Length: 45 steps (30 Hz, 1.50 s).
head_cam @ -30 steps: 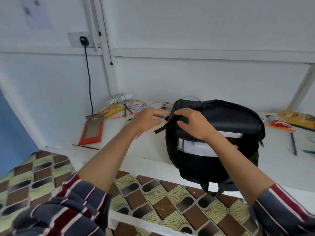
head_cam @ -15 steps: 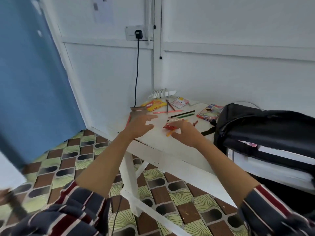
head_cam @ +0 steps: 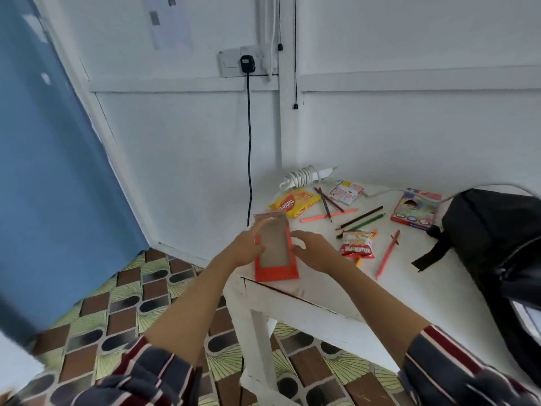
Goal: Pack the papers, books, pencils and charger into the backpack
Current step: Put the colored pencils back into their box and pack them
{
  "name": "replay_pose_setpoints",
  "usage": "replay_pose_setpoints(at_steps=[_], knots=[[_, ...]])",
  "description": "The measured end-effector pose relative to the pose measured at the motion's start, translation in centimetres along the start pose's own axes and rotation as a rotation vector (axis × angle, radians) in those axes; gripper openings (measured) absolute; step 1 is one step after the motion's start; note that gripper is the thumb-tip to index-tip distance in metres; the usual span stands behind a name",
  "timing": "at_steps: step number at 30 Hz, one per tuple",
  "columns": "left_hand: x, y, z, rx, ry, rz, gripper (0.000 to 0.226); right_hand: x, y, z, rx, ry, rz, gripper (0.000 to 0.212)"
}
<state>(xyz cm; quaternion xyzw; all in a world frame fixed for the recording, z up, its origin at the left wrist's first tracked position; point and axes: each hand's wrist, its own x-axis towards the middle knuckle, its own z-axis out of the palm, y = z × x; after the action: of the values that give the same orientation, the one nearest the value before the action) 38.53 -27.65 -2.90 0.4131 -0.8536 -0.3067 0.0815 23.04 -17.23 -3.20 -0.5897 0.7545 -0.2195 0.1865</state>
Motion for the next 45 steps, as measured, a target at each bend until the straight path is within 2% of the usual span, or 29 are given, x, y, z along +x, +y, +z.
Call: replay_pose_setpoints(at_steps=[9, 13, 17, 24, 34, 36, 39, 42, 45], knots=[[3.0, -1.8, 0.1, -0.027, -0.072, 0.017, 0.061, 2.5, -0.7, 2.5, -0.01, 0.048, 0.094, 0.039], [2.8, -2.1, -0.3, -0.145, -0.03, 0.004, 0.062, 2.8, -0.7, 2.8, 0.297, 0.15, 0.187, 0.039], [2.5, -1.6, -1.3, -0.256, 0.003, -0.014, 0.061, 2.5, -1.1, 2.3, 0.634, 0.15, 0.272, 0.036], [2.9, 1.5, -3.0, -0.355, 0.015, 0.099, 0.06, 1.2, -1.5, -1.1, 0.963, 0.199, 0.266, 0.031], [7.7, 11.4, 1.5, -0.514, -0.108, 0.328, 0.066, -2.0, 5.2, -9.8, 1.022, 0.416, 0.324, 0.031], [9.3, 14.0, 3.0, -0.538, -0.121, 0.348, 0.063, -2.7, 7.2, -12.0, 1.002, 0.451, 0.36, 0.031], [11.6, 17.9, 5.5, -0.612, -0.136, 0.277, 0.054, -3.4, 9.9, -15.3, 0.997, 0.564, 0.42, 0.034], [14.4, 20.8, 8.6, -0.498, -0.141, 0.246, 0.045, -3.5, 12.5, -18.6, 1.016, 0.726, 0.474, 0.033], [16.8, 22.8, 11.9, -0.373, -0.231, 0.219, 0.042, -3.1, 14.8, -21.0, 1.023, 0.855, 0.517, 0.03]])
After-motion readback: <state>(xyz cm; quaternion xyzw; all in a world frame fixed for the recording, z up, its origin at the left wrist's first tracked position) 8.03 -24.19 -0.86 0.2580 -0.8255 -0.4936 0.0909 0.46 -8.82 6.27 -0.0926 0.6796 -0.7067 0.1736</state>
